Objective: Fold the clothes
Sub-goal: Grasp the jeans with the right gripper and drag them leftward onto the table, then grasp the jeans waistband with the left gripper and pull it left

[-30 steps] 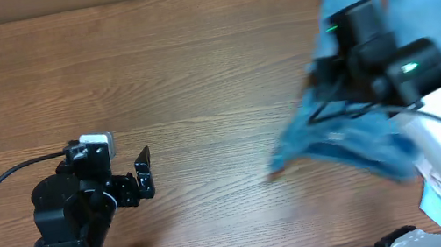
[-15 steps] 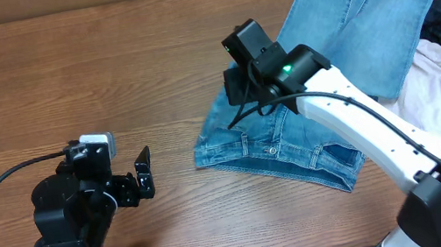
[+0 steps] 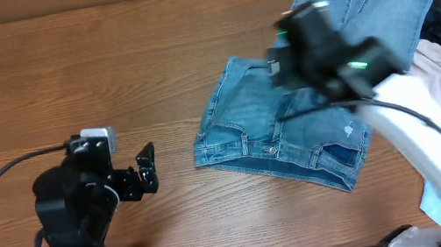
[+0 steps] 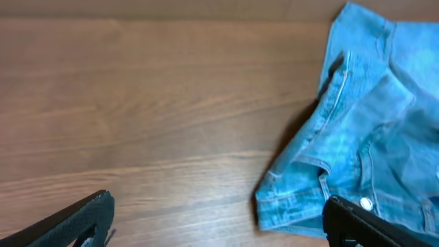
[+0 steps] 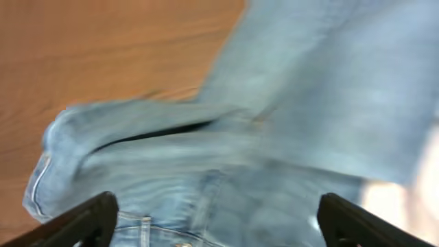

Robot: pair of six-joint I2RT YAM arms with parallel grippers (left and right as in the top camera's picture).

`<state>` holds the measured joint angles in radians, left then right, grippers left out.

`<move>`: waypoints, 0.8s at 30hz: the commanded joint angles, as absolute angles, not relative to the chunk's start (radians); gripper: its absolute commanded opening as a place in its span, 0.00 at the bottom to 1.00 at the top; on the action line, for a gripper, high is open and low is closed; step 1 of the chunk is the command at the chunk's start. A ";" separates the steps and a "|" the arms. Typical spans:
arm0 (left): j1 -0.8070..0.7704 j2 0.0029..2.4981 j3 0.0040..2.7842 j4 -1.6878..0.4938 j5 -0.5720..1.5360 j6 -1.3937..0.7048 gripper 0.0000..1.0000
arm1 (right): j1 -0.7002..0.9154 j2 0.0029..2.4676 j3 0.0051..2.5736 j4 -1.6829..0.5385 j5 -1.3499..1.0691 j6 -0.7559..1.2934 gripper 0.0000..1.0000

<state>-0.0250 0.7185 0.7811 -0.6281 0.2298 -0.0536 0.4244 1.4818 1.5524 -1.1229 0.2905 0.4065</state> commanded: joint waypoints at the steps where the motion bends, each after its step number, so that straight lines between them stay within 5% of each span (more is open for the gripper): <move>1: -0.029 0.819 0.805 -0.622 0.309 -0.075 0.99 | 0.350 1.390 1.585 -1.180 0.281 0.427 1.00; 11: -0.143 1.281 0.805 -0.520 0.409 -0.055 0.99 | 0.148 1.359 1.585 -1.317 0.199 0.427 1.00; 21: -0.313 1.634 0.805 -0.367 0.396 -0.030 0.96 | 0.115 1.360 1.583 -1.338 0.200 0.427 1.00; 24: -0.336 1.703 0.805 -0.321 0.380 -0.030 0.79 | 0.115 1.360 1.583 -1.340 0.200 0.427 1.00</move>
